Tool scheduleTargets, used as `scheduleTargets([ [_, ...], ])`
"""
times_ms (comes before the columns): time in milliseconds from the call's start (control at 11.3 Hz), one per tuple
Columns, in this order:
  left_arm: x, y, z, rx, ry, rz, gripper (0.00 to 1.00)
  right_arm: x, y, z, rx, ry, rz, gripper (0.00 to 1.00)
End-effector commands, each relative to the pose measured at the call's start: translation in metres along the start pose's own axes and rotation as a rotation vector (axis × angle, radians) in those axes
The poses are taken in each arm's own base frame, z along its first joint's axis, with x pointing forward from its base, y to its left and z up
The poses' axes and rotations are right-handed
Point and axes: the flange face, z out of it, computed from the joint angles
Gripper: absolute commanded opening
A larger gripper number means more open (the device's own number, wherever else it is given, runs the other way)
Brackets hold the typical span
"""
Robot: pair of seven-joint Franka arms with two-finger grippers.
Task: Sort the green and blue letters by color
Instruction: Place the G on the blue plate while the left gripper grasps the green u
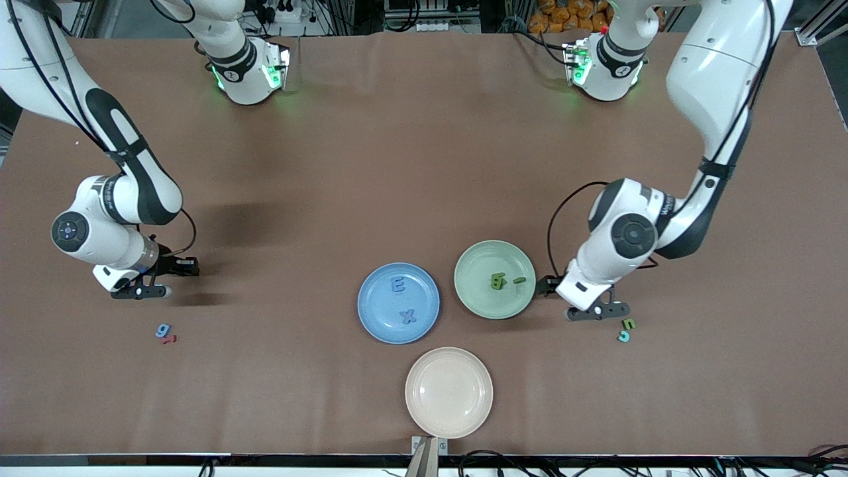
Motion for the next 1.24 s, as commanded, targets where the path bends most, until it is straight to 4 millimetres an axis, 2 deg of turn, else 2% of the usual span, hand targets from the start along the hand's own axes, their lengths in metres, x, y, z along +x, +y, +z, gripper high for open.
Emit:
scheduleTargets([
  [0, 0.012, -0.038, -0.007, 0.035, 0.010, 0.109, 1.00, 0.018, -0.033, -0.027, 0.014, 0.037, -0.020, 0.00],
  [176, 0.022, -0.071, 0.000, 0.064, 0.015, 0.201, 1.00, 0.042, -0.076, -0.047, 0.020, 0.067, 0.013, 0.00],
  [441, 0.035, -0.116, 0.012, 0.073, 0.007, 0.308, 1.00, 0.074, -0.146, -0.060, 0.128, 0.073, 0.123, 0.00],
  [706, 0.054, -0.136, 0.026, 0.053, 0.011, 0.329, 1.00, 0.095, -0.235, -0.068, 0.223, 0.078, 0.264, 0.00],
  [882, 0.060, -0.145, 0.035, 0.043, 0.008, 0.340, 1.00, 0.101, -0.297, -0.067, 0.256, 0.070, 0.386, 0.00],
  [1059, 0.064, -0.153, 0.041, 0.033, 0.008, 0.343, 1.00, 0.096, -0.369, -0.061, 0.284, 0.050, 0.505, 0.00],
  [1147, 0.065, -0.152, 0.045, 0.024, 0.010, 0.349, 1.00, 0.092, -0.403, -0.069, 0.302, 0.049, 0.558, 0.00],
])
